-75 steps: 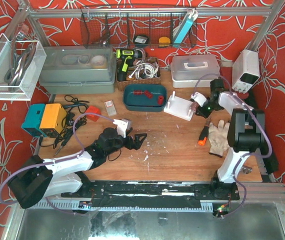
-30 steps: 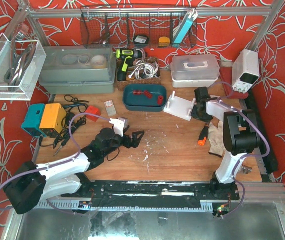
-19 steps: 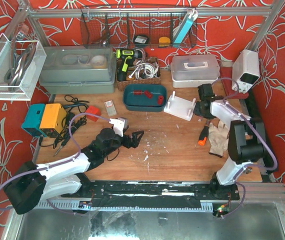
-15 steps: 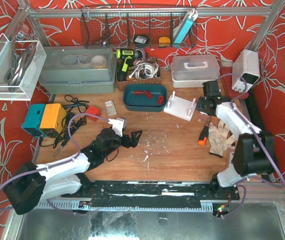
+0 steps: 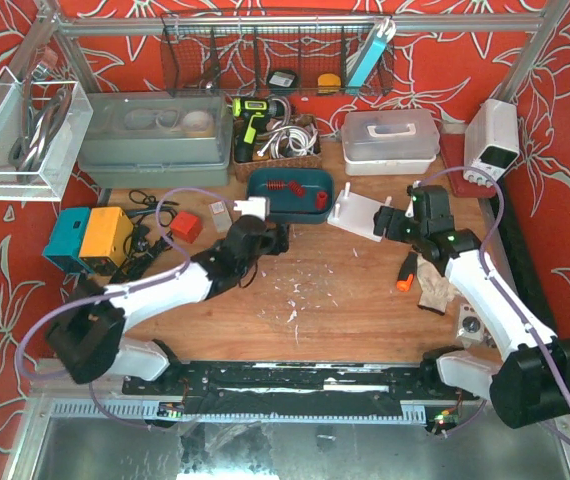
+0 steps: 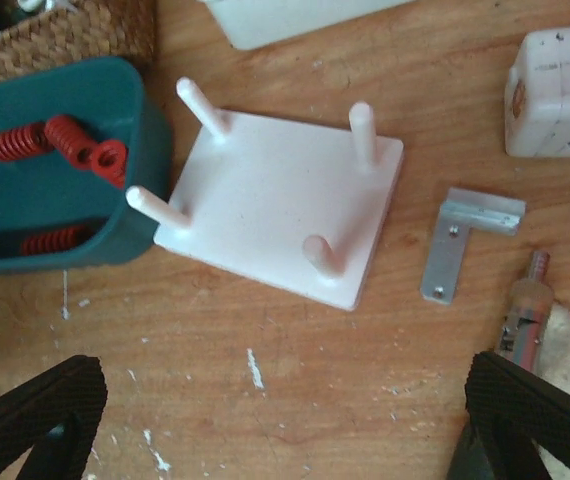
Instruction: Install the large spring
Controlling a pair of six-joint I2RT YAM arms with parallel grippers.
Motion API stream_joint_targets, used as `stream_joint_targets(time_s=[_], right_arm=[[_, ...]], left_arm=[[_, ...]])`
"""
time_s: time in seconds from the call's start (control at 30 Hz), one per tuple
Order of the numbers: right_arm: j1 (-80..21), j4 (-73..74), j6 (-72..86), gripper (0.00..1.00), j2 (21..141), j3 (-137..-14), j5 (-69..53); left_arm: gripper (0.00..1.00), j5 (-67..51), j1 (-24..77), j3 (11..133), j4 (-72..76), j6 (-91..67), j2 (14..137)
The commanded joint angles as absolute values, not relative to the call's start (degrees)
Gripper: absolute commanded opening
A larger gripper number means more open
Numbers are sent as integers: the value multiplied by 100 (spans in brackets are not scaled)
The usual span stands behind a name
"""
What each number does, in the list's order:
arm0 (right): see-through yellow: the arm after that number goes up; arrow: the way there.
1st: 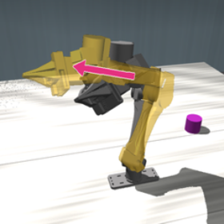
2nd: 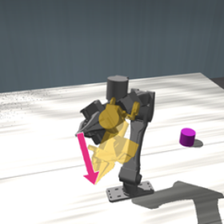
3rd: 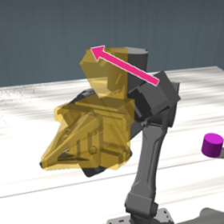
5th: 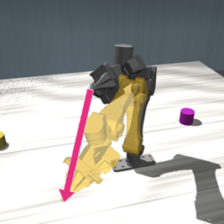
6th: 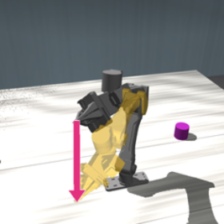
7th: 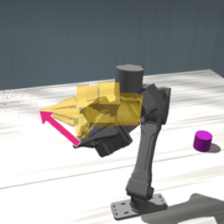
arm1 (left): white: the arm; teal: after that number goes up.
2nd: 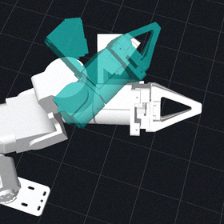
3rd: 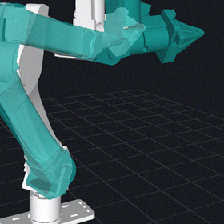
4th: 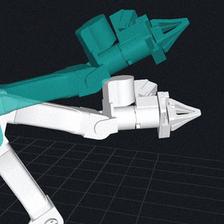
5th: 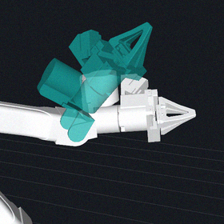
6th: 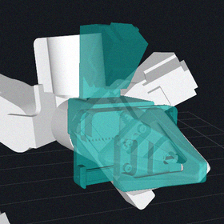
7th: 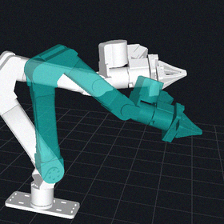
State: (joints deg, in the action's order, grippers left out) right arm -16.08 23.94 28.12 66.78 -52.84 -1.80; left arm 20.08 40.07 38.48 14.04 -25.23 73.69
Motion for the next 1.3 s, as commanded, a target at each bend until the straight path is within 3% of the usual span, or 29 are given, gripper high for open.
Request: stream_joint_targets(time_s=[0.0,0.2,0.63,1.27], right_arm=[[-1627,2088,2777,99,6386,-4827,-185],[-1634,1941,2831,99,6256,-4685,-237],[-1632,1320,2834,99,5828,-4126,29],[-1631,1362,2743,98,5840,-4125,324]], left_arm=[[77,1956,3960,4894,1100,-1962,8250],[56,1473,3839,6072,1146,-1001,9445],[43,379,3488,8525,99,-162,11639],[46,-168,3259,9768,-493,89,12903]])
